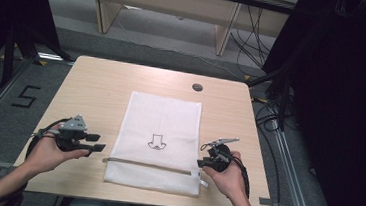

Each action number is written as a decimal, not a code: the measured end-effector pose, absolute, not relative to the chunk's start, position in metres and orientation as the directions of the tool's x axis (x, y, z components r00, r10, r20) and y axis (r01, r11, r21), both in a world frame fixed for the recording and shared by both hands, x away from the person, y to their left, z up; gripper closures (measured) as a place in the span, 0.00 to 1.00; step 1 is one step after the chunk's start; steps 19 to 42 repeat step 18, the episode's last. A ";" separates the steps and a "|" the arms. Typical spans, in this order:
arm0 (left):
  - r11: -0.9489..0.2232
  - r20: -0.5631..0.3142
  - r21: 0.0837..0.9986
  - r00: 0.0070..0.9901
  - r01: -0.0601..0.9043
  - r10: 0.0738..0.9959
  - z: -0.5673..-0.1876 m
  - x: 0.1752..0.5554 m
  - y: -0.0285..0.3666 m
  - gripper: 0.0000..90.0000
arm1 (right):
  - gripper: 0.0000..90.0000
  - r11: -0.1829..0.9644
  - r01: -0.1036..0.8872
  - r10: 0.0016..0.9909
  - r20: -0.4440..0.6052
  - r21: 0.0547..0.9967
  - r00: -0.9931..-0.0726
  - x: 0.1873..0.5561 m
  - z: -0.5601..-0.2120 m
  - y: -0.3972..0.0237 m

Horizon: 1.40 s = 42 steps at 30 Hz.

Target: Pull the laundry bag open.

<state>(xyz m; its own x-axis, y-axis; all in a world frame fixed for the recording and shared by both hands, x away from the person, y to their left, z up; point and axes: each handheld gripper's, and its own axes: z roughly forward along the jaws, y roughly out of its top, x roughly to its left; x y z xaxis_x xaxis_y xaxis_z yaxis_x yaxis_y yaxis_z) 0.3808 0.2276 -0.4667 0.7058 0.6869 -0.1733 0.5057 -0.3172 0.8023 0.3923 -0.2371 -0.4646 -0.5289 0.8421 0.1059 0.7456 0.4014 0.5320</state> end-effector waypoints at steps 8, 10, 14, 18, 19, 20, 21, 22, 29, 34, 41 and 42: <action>-0.272 -0.164 0.809 0.644 0.521 0.747 -0.470 0.374 0.244 0.39 | 0.63 0.368 0.739 0.853 0.110 0.565 -0.510 0.398 -0.463 -0.246; -0.264 -0.163 0.815 0.642 0.516 0.749 -0.471 0.376 0.246 0.38 | 0.62 0.372 0.742 0.854 0.109 0.558 -0.509 0.399 -0.461 -0.246; -0.260 -0.164 0.811 0.631 0.523 0.758 -0.473 0.382 0.253 0.37 | 0.59 0.366 0.726 0.854 0.101 0.582 -0.511 0.402 -0.463 -0.247; -0.255 -0.169 0.809 0.624 0.530 0.763 -0.475 0.386 0.257 0.38 | 0.59 0.360 0.734 0.857 0.106 0.576 -0.504 0.404 -0.466 -0.248; -0.255 -0.169 0.809 0.624 0.530 0.763 -0.475 0.386 0.257 0.38 | 0.59 0.360 0.734 0.857 0.106 0.576 -0.504 0.404 -0.466 -0.248; -0.255 -0.169 0.809 0.624 0.530 0.763 -0.475 0.386 0.257 0.38 | 0.59 0.360 0.734 0.857 0.106 0.576 -0.504 0.404 -0.466 -0.248; -0.255 -0.169 0.809 0.624 0.530 0.763 -0.475 0.386 0.257 0.38 | 0.59 0.360 0.734 0.857 0.106 0.576 -0.504 0.404 -0.466 -0.248; -0.255 -0.169 0.809 0.624 0.530 0.763 -0.475 0.386 0.257 0.38 | 0.59 0.360 0.734 0.857 0.106 0.576 -0.504 0.404 -0.466 -0.248; -0.255 -0.169 0.809 0.624 0.530 0.763 -0.475 0.386 0.257 0.38 | 0.59 0.360 0.734 0.857 0.106 0.576 -0.504 0.404 -0.466 -0.248; -0.255 -0.169 0.809 0.624 0.530 0.763 -0.475 0.386 0.257 0.38 | 0.59 0.360 0.734 0.857 0.106 0.576 -0.504 0.404 -0.466 -0.248; -0.255 -0.169 0.809 0.624 0.530 0.763 -0.475 0.386 0.257 0.38 | 0.59 0.360 0.734 0.857 0.106 0.576 -0.504 0.404 -0.466 -0.248; -0.255 -0.169 0.809 0.624 0.530 0.763 -0.475 0.386 0.257 0.38 | 0.59 0.360 0.734 0.857 0.106 0.576 -0.504 0.404 -0.466 -0.248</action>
